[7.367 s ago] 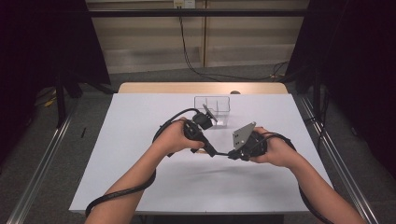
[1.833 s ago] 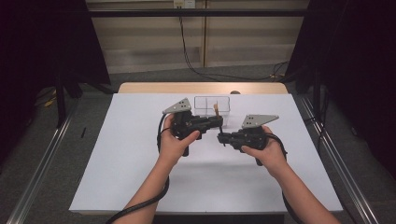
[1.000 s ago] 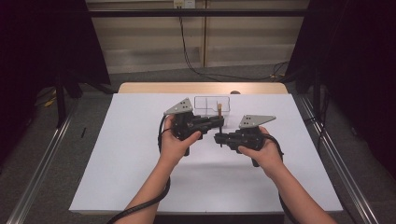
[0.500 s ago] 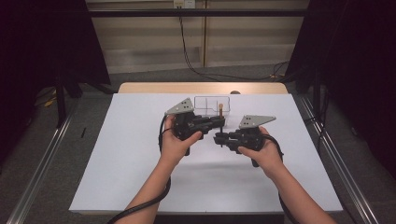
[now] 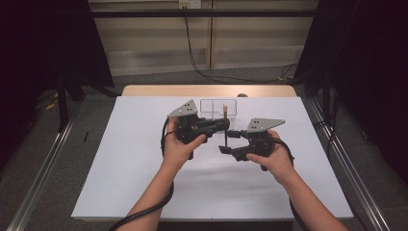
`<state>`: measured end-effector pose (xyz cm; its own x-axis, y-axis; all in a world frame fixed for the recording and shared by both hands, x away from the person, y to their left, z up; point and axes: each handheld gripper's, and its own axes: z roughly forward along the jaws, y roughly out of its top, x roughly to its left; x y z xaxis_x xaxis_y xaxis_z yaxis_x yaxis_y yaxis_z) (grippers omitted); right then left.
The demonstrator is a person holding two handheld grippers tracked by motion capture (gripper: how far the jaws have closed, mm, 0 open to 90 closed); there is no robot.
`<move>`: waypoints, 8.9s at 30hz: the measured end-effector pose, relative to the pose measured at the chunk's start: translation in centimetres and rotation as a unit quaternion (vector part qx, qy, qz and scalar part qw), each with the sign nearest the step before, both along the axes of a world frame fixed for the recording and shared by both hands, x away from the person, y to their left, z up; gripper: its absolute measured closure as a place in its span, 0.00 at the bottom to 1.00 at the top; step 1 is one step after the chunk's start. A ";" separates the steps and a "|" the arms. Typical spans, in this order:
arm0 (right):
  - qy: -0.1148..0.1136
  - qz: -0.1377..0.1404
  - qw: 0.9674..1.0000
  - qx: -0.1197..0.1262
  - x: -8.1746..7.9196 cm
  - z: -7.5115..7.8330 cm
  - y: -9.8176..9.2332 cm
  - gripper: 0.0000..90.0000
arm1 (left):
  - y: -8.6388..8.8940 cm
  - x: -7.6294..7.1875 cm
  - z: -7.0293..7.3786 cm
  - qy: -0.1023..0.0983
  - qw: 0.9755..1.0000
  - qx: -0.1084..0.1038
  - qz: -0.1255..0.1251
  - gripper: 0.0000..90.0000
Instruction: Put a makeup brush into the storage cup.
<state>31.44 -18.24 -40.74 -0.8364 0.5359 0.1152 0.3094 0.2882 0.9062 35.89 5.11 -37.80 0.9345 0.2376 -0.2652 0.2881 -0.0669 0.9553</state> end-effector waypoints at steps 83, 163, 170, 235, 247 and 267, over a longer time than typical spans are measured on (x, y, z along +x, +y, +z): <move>0.018 -0.038 0.999 0.029 -0.4 -0.8 -2.2 0.08 | 2.0 5.8 1.6 -0.029 0.992 0.023 0.117 0.93; 0.011 -0.053 0.998 0.031 -2.5 -1.3 -5.7 0.08 | 1.4 10.0 1.3 -0.053 0.974 0.057 0.211 0.93; 0.010 -0.057 0.998 0.031 -3.1 -1.4 -6.4 0.08 | 1.4 10.1 1.2 -0.053 0.975 0.058 0.209 0.93; 0.012 -0.107 0.993 0.047 -7.1 -4.1 -12.1 0.08 | 0.5 10.6 0.3 -0.061 0.971 0.077 0.218 0.93; 0.011 -0.107 0.993 0.047 -7.2 -4.1 -12.1 0.08 | 0.7 10.5 -0.4 -0.057 0.971 0.078 0.218 0.93; 0.010 -0.106 0.993 0.050 -7.2 -4.1 -12.1 0.08 | 0.7 10.0 -1.3 -0.048 0.973 0.085 0.210 0.92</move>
<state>24.21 -30.35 -44.85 -0.7037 0.6840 0.1922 0.3711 0.1231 0.9204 45.87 5.78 -39.08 0.7642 0.6363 -0.1050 0.2339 -0.1218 0.9646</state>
